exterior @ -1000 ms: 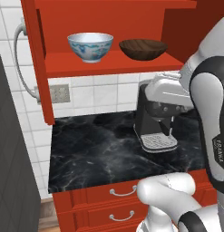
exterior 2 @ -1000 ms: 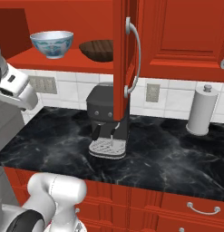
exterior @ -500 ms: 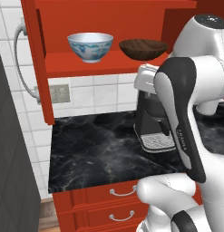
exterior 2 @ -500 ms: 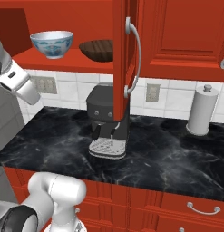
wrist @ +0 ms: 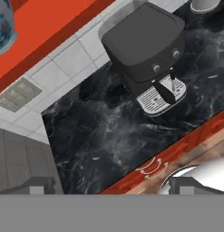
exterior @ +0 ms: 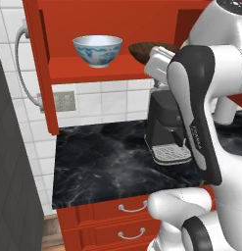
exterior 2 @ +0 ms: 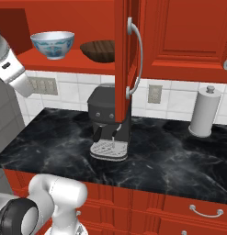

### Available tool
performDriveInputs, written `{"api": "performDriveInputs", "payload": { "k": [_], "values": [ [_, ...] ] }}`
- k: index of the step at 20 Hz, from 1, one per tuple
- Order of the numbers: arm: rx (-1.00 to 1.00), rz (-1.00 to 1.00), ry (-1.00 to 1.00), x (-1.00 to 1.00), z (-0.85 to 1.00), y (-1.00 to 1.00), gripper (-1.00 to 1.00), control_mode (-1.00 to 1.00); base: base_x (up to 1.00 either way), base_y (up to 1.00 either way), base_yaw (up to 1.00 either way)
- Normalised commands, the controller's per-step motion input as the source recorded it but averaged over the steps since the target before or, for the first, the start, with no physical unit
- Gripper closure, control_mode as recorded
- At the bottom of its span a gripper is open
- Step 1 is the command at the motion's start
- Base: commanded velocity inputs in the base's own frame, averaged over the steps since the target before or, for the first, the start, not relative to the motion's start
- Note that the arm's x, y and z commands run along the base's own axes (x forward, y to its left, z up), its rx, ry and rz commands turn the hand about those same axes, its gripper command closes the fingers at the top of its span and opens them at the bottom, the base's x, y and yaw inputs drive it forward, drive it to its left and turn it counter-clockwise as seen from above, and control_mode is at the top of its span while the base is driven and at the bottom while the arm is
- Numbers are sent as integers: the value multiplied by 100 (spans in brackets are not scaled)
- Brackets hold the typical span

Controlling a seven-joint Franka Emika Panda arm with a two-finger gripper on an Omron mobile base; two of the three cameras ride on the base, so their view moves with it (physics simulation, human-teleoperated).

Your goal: Move the bowls from the cabinet to the plates on the dining table.

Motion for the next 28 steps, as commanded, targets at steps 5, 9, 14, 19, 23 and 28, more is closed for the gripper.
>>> {"api": "performDriveInputs", "payload": {
  "k": [5,9,14,19,23,28],
  "values": [
    [13,-13,-12,45,1,0,-100,-100,0,0,0],
    [7,-12,-14,56,0,0,-100,-100,0,0,0],
    [11,-8,-8,34,10,3,-100,-100,0,0,0],
    [22,0,0,20,25,0,-100,-100,0,0,0],
    [18,0,0,22,14,0,-100,-100,0,0,0],
    [5,2,0,27,-3,0,-100,-100,0,0,0]
  ]
}}
